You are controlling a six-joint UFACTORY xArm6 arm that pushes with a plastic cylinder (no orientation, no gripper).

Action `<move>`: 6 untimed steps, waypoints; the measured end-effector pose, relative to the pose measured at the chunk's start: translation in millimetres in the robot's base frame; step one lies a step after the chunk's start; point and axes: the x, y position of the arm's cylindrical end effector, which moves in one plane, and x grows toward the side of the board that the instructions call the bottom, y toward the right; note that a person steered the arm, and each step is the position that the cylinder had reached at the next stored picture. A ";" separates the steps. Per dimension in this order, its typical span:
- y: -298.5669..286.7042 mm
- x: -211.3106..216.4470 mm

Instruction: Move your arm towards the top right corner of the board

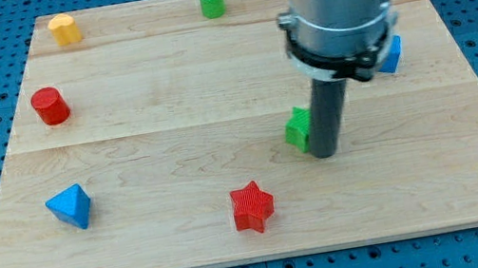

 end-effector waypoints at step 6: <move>208.4 -265.5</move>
